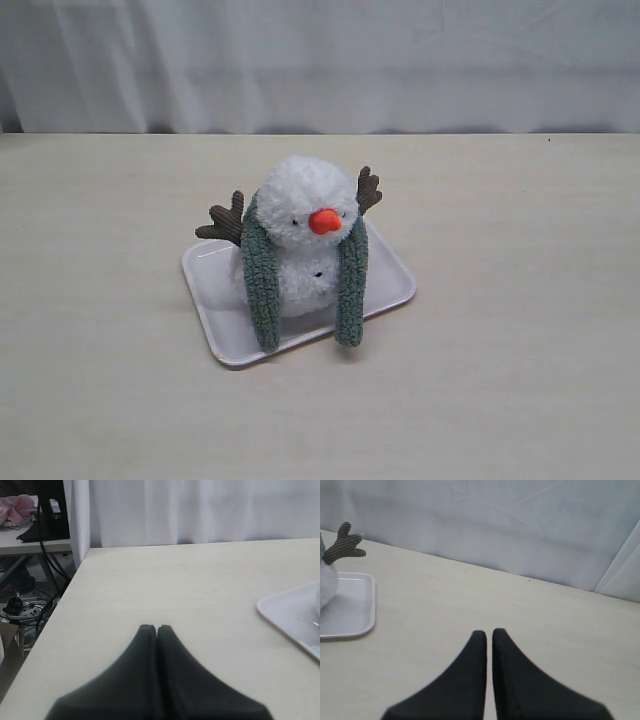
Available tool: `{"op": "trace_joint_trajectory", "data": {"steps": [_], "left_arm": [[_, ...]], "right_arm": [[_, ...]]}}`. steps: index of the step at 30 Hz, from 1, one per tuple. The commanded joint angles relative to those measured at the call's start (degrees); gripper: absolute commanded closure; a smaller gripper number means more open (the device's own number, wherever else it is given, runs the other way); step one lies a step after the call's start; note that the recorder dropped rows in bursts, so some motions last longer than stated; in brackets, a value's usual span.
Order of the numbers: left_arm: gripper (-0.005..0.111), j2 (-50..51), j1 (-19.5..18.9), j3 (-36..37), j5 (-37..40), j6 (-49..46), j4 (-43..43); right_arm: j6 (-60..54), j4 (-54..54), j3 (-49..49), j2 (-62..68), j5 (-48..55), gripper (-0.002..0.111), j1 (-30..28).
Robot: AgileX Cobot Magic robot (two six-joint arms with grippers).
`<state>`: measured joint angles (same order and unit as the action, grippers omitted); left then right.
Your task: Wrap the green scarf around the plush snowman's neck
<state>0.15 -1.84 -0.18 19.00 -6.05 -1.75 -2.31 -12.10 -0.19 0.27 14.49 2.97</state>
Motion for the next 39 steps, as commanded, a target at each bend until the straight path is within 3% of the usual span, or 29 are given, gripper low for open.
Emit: {"op": "trace_joint_trajectory", "data": {"steps": [1, 5, 39], "left_arm": [[0.107, -0.2, -0.1, 0.2, -0.4, -0.1, -0.4], [0.107, -0.2, -0.1, 0.2, -0.4, -0.1, -0.4], [0.107, -0.2, -0.1, 0.2, -0.4, -0.1, -0.4]], "right_arm": [[0.2, -0.4, 0.2, -0.3, 0.6, 0.104, -0.3], [0.2, -0.4, 0.2, -0.3, 5.8, 0.104, -0.3], [5.7, -0.4, 0.2, -0.3, 5.3, 0.104, -0.3]]}}
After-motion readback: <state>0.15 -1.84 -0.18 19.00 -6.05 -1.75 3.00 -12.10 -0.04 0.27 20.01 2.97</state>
